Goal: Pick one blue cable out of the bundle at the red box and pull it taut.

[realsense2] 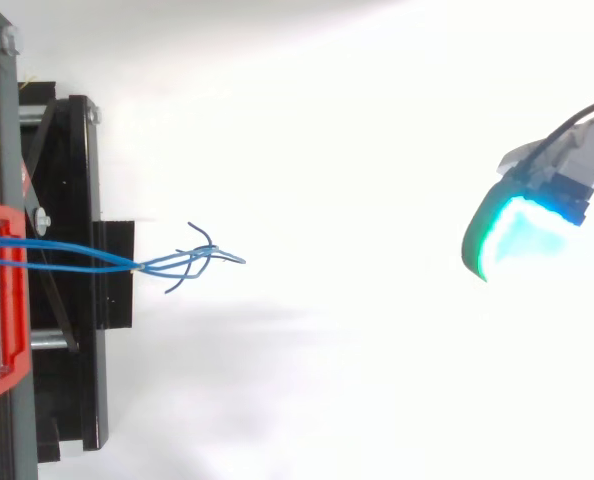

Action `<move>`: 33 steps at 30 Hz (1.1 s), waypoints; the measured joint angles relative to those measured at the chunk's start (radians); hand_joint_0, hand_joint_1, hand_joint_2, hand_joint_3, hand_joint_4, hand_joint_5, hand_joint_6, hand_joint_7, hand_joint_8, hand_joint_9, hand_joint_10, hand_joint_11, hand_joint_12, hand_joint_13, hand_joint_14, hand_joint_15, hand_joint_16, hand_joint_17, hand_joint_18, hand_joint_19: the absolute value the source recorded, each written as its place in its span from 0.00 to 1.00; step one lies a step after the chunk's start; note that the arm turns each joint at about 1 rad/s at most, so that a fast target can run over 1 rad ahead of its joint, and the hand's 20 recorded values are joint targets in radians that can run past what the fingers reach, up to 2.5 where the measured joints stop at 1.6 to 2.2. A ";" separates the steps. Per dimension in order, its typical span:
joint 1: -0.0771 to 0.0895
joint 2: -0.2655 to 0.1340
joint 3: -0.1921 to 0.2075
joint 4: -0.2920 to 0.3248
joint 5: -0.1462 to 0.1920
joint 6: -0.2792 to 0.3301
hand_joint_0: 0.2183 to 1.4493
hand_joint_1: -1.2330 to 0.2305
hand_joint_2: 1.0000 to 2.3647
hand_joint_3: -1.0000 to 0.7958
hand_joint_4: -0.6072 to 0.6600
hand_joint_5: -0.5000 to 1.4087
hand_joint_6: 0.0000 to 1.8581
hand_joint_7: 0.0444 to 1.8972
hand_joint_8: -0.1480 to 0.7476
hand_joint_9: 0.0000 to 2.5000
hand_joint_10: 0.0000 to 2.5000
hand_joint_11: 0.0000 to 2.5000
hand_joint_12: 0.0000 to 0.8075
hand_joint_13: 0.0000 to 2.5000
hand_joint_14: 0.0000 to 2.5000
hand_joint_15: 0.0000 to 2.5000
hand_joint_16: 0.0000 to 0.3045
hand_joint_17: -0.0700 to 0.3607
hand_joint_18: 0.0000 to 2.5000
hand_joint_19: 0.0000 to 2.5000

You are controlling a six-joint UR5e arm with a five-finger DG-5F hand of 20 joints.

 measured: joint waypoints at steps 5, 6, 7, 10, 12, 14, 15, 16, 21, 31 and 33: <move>0.002 -0.009 0.000 0.028 0.013 -0.001 0.17 0.34 0.00 0.28 0.68 0.15 0.27 0.33 0.54 0.16 0.00 0.05 0.51 0.09 0.00 0.04 0.22 0.51 0.04 0.03; 0.001 -0.018 0.000 0.042 0.022 0.000 0.17 0.34 0.00 0.28 0.68 0.15 0.27 0.33 0.54 0.16 0.00 0.05 0.51 0.09 0.00 0.04 0.22 0.51 0.04 0.03; 0.001 -0.027 0.000 0.054 0.028 0.001 0.18 0.34 0.00 0.28 0.68 0.15 0.27 0.33 0.54 0.16 0.00 0.04 0.51 0.09 0.00 0.04 0.22 0.51 0.04 0.03; -0.001 -0.059 0.000 0.102 0.044 0.003 0.19 0.35 0.00 0.28 0.68 0.15 0.27 0.33 0.53 0.16 0.00 0.04 0.49 0.09 0.00 0.04 0.21 0.50 0.04 0.04; 0.001 -0.072 0.000 0.136 0.050 0.002 0.20 0.36 0.00 0.28 0.68 0.16 0.27 0.33 0.52 0.16 0.00 0.04 0.49 0.09 0.00 0.04 0.21 0.49 0.04 0.04; 0.003 -0.079 0.000 0.167 0.057 0.000 0.21 0.35 0.00 0.28 0.68 0.16 0.27 0.34 0.52 0.16 0.00 0.05 0.49 0.09 0.00 0.04 0.20 0.49 0.04 0.04; 0.003 -0.080 0.000 0.175 0.060 -0.001 0.21 0.35 0.00 0.28 0.68 0.16 0.27 0.34 0.52 0.16 0.00 0.04 0.48 0.09 0.00 0.04 0.20 0.48 0.04 0.04; 0.004 -0.082 0.000 0.191 0.068 -0.003 0.22 0.35 0.00 0.28 0.68 0.16 0.27 0.35 0.52 0.16 0.00 0.05 0.48 0.09 0.00 0.04 0.20 0.48 0.04 0.03; 0.006 -0.099 -0.001 0.237 0.104 -0.013 0.23 0.33 0.00 0.28 0.68 0.16 0.27 0.36 0.51 0.16 0.00 0.04 0.48 0.08 0.00 0.04 0.20 0.48 0.03 0.03; -0.001 -0.255 -0.002 0.413 0.118 -0.013 0.24 0.31 0.00 0.28 0.68 0.16 0.27 0.38 0.49 0.13 0.00 0.05 0.47 0.06 0.00 0.05 0.20 0.47 0.01 0.04; -0.004 -0.287 -0.002 0.467 0.120 -0.013 0.24 0.31 0.00 0.28 0.69 0.16 0.27 0.38 0.49 0.13 0.00 0.05 0.47 0.06 0.00 0.05 0.20 0.47 0.01 0.04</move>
